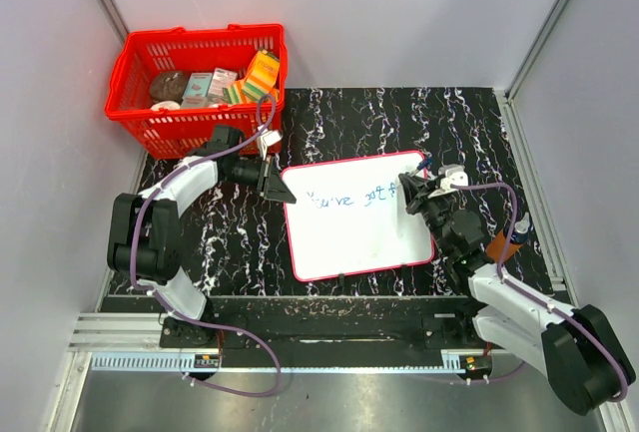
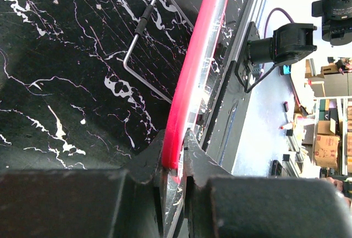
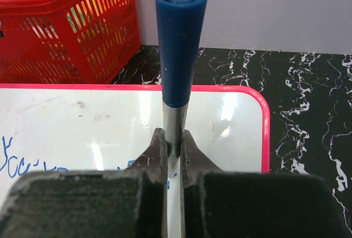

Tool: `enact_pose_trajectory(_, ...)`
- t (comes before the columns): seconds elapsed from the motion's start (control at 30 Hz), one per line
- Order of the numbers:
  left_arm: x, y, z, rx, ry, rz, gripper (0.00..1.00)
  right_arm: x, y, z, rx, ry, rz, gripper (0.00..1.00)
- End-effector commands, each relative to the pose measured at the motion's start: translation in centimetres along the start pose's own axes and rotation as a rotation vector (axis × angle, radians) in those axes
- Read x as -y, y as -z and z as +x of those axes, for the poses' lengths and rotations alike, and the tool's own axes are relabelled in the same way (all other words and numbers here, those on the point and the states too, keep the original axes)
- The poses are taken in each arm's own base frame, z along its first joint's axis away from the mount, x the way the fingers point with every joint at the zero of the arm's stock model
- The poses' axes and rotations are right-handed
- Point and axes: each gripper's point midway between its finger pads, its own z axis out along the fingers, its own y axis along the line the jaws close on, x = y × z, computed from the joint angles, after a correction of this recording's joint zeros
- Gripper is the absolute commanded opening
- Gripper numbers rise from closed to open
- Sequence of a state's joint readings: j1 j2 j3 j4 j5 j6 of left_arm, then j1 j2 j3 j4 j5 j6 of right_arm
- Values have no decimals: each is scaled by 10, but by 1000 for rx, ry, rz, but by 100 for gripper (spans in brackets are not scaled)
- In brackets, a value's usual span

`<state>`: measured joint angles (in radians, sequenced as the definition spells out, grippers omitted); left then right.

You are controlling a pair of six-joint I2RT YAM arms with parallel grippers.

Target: Write a sentence on the whiteboard

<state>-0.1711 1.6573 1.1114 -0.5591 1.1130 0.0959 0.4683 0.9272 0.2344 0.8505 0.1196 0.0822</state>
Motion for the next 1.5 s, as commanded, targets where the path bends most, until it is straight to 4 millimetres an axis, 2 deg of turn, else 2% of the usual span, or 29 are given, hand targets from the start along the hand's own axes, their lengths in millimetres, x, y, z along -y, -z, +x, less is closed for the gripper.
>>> enact_pose_trajectory(0.0, -44, 12, -13, 10, -190, -255, 0, -1, -12, -33, 105, -2, 4, 0)
enact_pose_trajectory(0.4, -43, 12, -13, 12, -192, -252, 0, 1, -14, -20, 71, 8, 12, 0)
enact_pose_trajectory(0.7, -44, 12, -14, 13, -191, -256, 0, 2, -3, 3, 7, 13, 4, 0)
enact_pose_trajectory(1.23, -43, 13, -14, 14, -195, -260, 0, 0, 17, 31, -84, -48, -15, 0)
enact_pose_trajectory(1.47, -44, 13, -13, 13, -195, -264, 0, 14, 18, 33, -89, -41, 64, 0)
